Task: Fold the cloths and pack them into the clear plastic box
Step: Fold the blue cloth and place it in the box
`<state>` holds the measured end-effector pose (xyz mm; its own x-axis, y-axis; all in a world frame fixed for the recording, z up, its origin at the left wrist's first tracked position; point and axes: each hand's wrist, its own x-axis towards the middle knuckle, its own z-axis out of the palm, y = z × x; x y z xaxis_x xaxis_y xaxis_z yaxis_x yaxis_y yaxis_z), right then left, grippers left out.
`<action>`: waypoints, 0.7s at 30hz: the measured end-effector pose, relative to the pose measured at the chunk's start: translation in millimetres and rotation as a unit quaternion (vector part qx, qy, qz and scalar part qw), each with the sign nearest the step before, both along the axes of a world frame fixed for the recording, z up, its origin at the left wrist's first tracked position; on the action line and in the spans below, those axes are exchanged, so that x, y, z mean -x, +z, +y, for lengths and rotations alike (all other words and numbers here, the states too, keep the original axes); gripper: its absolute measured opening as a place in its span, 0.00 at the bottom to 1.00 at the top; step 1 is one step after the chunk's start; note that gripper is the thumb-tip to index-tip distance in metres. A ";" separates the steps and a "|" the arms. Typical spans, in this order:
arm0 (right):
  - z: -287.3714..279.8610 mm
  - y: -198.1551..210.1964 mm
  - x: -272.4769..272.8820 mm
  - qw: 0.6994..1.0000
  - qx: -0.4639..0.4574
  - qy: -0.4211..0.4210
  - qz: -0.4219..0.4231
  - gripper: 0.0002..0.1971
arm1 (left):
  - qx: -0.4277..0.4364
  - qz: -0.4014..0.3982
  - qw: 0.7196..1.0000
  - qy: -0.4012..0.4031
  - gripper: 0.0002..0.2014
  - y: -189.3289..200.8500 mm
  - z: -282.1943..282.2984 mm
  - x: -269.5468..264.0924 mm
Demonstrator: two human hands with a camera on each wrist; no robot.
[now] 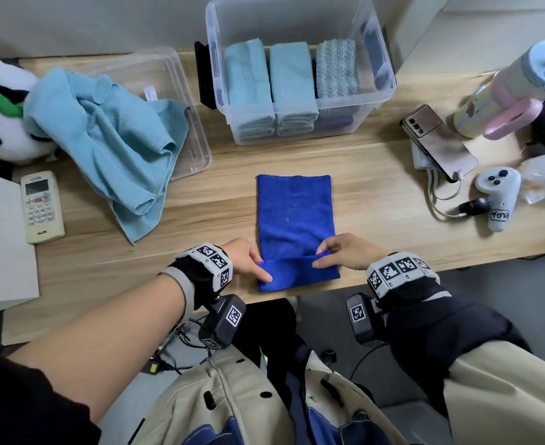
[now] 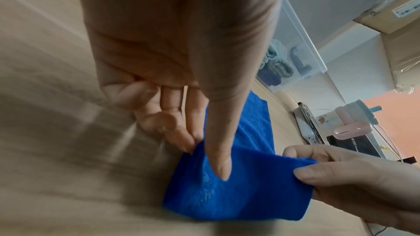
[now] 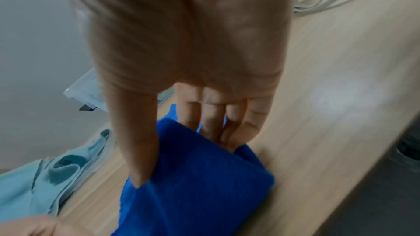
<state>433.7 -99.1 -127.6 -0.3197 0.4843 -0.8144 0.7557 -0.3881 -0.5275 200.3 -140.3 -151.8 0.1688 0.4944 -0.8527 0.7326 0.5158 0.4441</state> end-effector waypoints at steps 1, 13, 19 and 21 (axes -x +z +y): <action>-1.1 -1.5 -1.5 1.000 0.004 -0.002 0.007 0.08 | 0.006 -0.001 1.000 -0.014 0.10 -0.1 -2.0 -0.3; -22.2 -8.0 -15.7 0.998 0.039 -0.026 0.035 0.05 | -0.056 -0.129 0.987 0.076 0.10 8.6 -14.7 4.8; -29.0 -15.9 -20.1 0.996 -0.037 -0.078 0.037 0.04 | -0.016 -0.152 0.981 0.121 0.13 -3.1 -17.8 0.7; -30.7 -16.9 -19.3 0.995 -0.051 -0.082 0.028 0.05 | 0.009 -0.157 0.976 0.153 0.08 -7.2 -20.5 -1.6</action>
